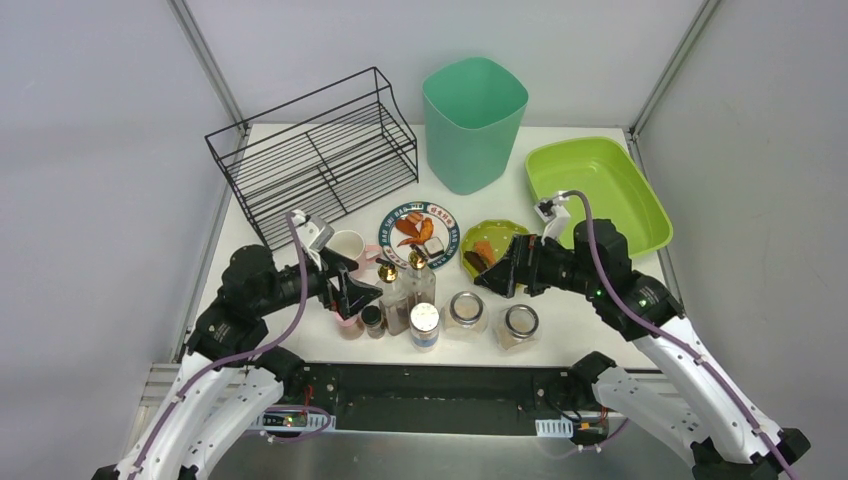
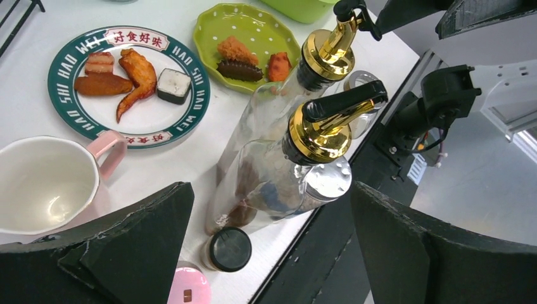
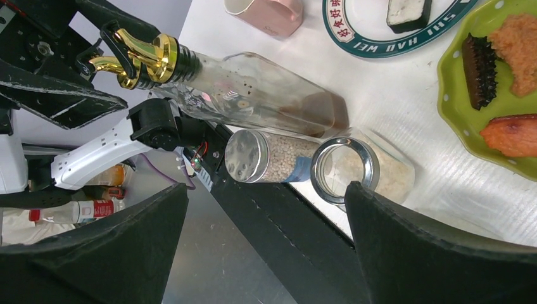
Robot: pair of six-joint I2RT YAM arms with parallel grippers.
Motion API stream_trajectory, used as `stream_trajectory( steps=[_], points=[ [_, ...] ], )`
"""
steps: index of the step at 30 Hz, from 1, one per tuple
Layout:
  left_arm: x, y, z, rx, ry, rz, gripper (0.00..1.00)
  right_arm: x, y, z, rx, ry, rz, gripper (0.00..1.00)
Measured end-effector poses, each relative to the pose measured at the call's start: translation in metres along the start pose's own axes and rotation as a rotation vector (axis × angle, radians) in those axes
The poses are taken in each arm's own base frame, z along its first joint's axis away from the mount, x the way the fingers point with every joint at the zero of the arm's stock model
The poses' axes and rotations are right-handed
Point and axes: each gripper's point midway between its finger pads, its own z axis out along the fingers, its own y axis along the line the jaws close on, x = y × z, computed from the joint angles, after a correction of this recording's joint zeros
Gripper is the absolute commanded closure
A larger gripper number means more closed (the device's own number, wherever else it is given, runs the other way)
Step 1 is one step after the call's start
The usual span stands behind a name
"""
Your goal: Clear the kitchen counter
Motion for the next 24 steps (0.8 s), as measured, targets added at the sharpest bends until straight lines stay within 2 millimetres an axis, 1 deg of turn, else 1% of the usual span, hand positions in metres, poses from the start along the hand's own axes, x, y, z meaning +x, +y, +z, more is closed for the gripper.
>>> stream_trajectory(
  steps=[6, 13, 18, 24],
  points=[
    [0.000, 0.000, 0.005, 0.030, 0.007, 0.055, 0.05, 0.003, 0.000, 0.003, -0.015, 0.009, 0.000, 0.01],
    [-0.003, -0.005, 0.007, 0.066, -0.014, 0.091, 0.16, 0.005, 0.001, 0.010, -0.033, 0.022, -0.001, 0.01],
    [-0.004, -0.011, 0.013, 0.100, -0.008, 0.100, 0.17, 0.008, -0.002, 0.015, -0.034, 0.033, 0.001, 0.01],
    [0.008, -0.016, 0.024, 0.123, 0.052, 0.094, 0.18, 0.012, -0.005, 0.017, -0.033, 0.041, 0.007, 0.01]
  ],
)
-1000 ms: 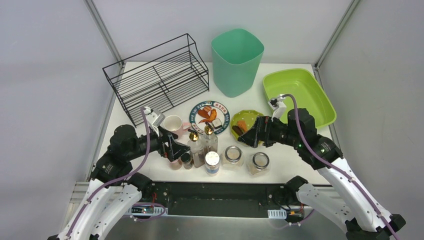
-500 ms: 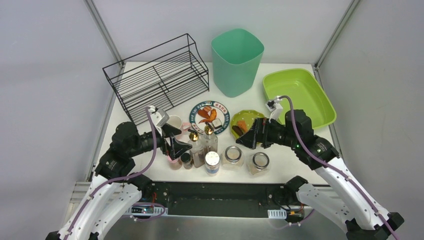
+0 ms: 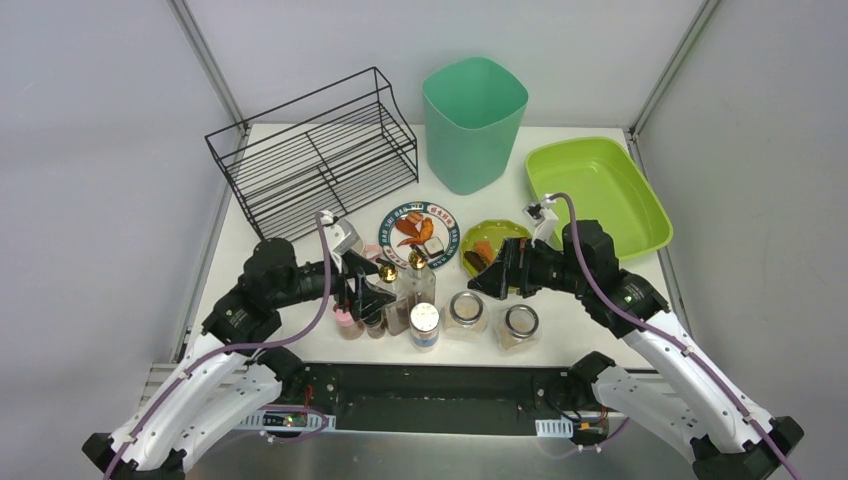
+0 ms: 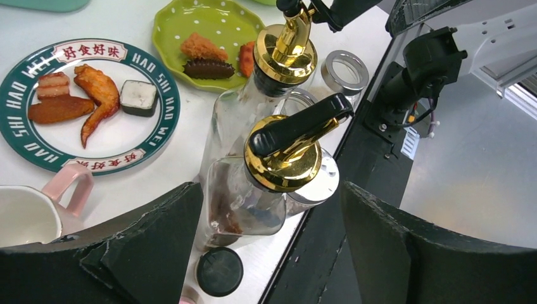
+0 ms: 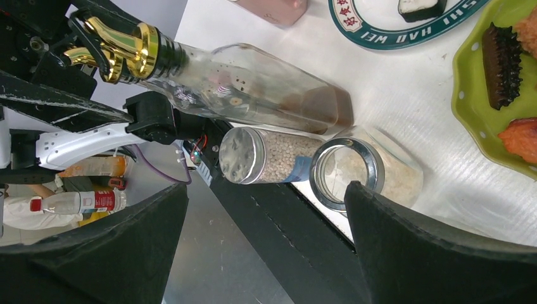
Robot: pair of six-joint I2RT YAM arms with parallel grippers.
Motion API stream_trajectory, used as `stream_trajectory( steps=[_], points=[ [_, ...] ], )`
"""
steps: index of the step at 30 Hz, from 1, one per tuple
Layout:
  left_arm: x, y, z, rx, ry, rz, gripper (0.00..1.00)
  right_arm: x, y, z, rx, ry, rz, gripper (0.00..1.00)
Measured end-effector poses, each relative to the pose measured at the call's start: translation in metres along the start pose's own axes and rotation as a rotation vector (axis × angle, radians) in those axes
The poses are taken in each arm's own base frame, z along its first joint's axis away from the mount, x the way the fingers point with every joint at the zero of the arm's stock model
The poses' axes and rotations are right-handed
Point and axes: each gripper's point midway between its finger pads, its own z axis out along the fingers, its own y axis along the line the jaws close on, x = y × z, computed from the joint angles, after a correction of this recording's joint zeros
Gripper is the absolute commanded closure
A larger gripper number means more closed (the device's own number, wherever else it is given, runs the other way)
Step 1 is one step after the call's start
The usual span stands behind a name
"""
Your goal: Clear the kitchen counter
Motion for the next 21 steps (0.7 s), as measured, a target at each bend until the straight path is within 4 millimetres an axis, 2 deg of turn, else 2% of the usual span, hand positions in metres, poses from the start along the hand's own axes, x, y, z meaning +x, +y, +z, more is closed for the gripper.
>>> stream_trajectory(
  steps=[5, 12, 16, 21],
  points=[
    [0.007, -0.001, 0.008, -0.004, 0.035, 0.007, 0.20, 0.003, -0.002, 0.001, 0.003, 0.006, 0.002, 0.01],
    [0.017, 0.000, 0.020, -0.021, 0.087, 0.031, 0.33, 0.006, -0.005, 0.003, 0.002, 0.010, 0.007, 0.01],
    [0.016, 0.006, 0.023, -0.058, 0.088, 0.040, 0.40, 0.008, -0.005, 0.004, -0.002, 0.008, 0.008, 0.01],
    [0.008, 0.010, 0.023, -0.087, 0.070, 0.049, 0.44, 0.009, -0.005, 0.004, -0.010, 0.001, 0.005, 0.01]
  ],
)
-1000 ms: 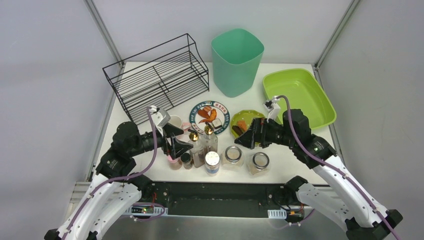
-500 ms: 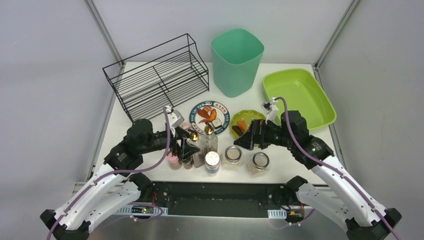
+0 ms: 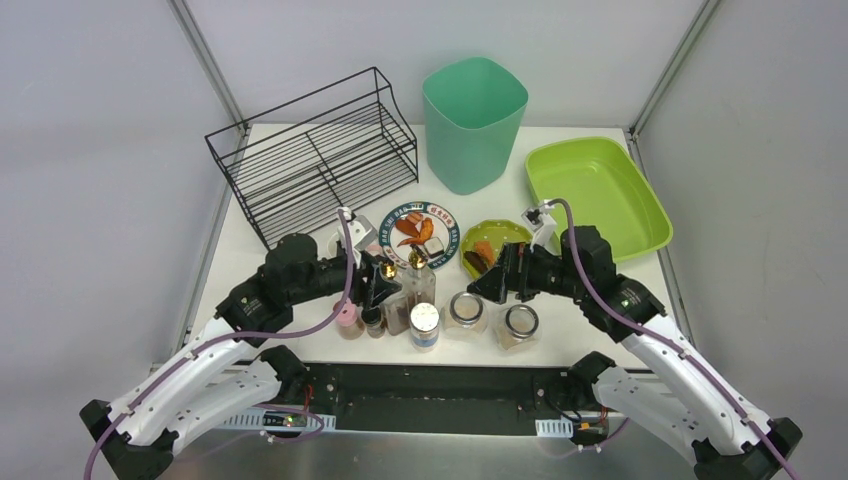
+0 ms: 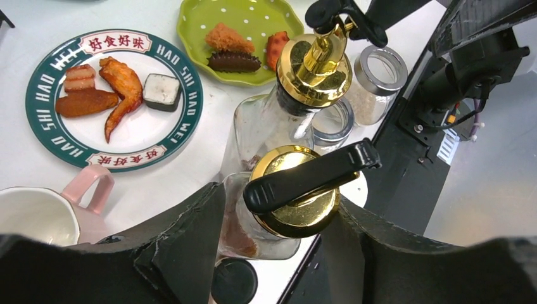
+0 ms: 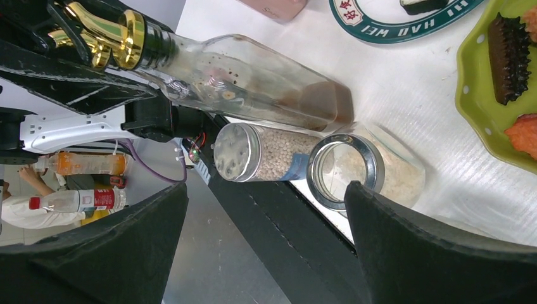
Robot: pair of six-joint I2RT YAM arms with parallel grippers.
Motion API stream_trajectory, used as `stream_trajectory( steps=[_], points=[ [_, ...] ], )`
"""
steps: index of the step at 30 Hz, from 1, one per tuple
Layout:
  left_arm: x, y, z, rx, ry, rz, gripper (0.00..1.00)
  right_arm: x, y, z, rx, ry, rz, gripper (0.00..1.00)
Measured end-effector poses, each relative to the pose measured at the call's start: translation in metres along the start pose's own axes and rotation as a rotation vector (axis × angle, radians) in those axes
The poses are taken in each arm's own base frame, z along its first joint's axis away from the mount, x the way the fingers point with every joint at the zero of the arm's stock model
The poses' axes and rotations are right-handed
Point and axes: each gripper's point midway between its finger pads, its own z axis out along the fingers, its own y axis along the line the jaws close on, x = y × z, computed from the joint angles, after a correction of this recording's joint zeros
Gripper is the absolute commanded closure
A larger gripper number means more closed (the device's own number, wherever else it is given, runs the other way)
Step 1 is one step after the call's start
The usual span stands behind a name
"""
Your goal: Clear the kitchen counter
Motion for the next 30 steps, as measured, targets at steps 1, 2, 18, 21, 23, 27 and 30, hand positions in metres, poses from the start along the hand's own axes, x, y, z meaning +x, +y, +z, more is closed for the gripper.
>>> stream_trajectory(
  steps=[1, 2, 18, 21, 23, 27, 30],
  points=[
    [-0.001, 0.001, 0.000, -0.008, -0.004, 0.001, 0.44, 0.001, -0.001, 0.000, 0.001, 0.002, 0.002, 0.01],
    [-0.002, 0.000, 0.000, -0.008, -0.006, 0.003, 0.44, 0.002, -0.002, 0.001, 0.002, 0.003, 0.003, 0.01],
    [-0.012, 0.006, 0.002, -0.047, -0.053, 0.001, 0.87, 0.011, -0.004, 0.004, -0.005, 0.026, 0.028, 0.01],
    [-0.012, 0.006, 0.001, -0.047, -0.053, 0.002, 0.93, 0.011, -0.004, 0.004, -0.006, 0.025, 0.028, 0.01],
    [-0.012, 0.006, 0.001, -0.047, -0.054, 0.003, 1.00, 0.010, -0.003, 0.003, -0.008, 0.023, 0.028, 0.01],
    [-0.011, 0.006, -0.001, -0.049, -0.052, 0.006, 1.00, 0.011, -0.002, 0.003, -0.012, 0.025, 0.027, 0.01],
    [-0.010, 0.006, -0.003, -0.049, -0.050, 0.008, 1.00, 0.011, -0.002, 0.003, -0.012, 0.026, 0.026, 0.01]
  ],
)
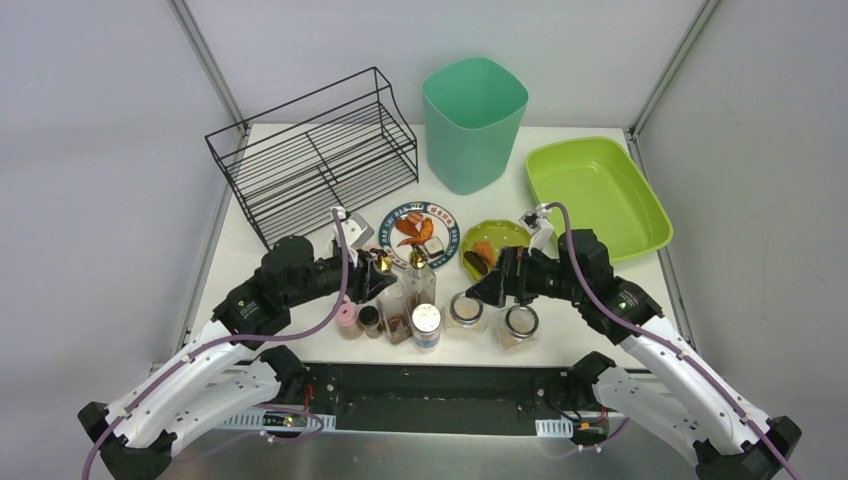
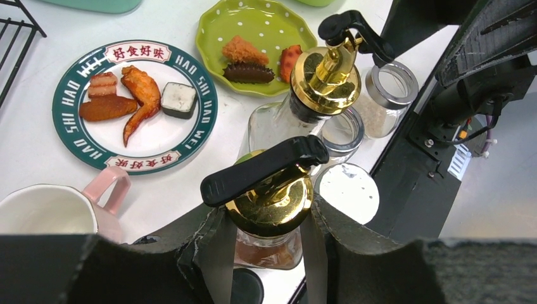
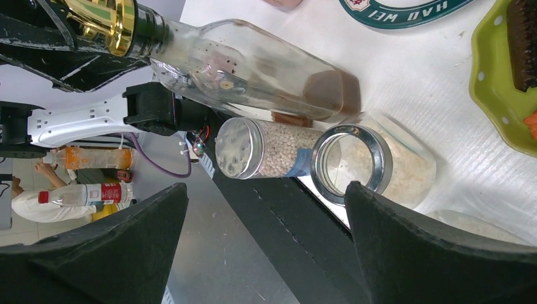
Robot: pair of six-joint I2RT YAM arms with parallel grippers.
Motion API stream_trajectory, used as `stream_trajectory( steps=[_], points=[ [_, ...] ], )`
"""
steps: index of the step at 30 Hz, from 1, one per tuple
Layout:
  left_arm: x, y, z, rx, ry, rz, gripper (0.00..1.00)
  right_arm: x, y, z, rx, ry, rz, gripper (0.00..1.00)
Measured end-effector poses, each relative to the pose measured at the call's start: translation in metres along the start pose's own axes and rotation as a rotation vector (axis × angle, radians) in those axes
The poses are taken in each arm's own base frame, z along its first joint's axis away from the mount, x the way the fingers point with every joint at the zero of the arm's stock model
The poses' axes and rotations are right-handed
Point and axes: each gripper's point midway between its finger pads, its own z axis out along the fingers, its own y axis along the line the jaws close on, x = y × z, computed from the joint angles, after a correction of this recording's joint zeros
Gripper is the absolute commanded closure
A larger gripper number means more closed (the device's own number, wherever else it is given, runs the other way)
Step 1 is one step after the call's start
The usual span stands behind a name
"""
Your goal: Clear the kitchen counter
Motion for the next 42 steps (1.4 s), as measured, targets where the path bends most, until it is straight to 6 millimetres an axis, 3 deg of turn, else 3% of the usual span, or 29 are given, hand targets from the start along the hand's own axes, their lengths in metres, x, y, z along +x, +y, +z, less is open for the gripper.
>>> stream_trajectory(
  steps=[6, 11, 28, 36, 42],
  points=[
    [0.001, -0.003, -0.005, 0.004, 0.025, 0.001, 1.00, 0.000, 0.000, 0.000, -0.001, 0.001, -0.001, 0.01],
    [-0.011, -0.006, -0.011, 0.006, 0.009, 0.011, 1.00, 0.002, 0.002, 0.000, -0.005, 0.007, 0.008, 0.01],
    [-0.086, -0.017, -0.026, 0.001, -0.007, 0.084, 1.00, 0.006, 0.006, 0.004, -0.013, 0.025, 0.023, 0.01],
    [-0.116, -0.004, -0.036, -0.111, 0.006, 0.104, 1.00, 0.006, 0.008, 0.008, -0.019, 0.033, 0.029, 0.01],
    [-0.152, 0.013, -0.025, -0.216, -0.004, 0.129, 1.00, 0.005, 0.013, 0.010, -0.035, 0.030, 0.027, 0.01]
  ],
)
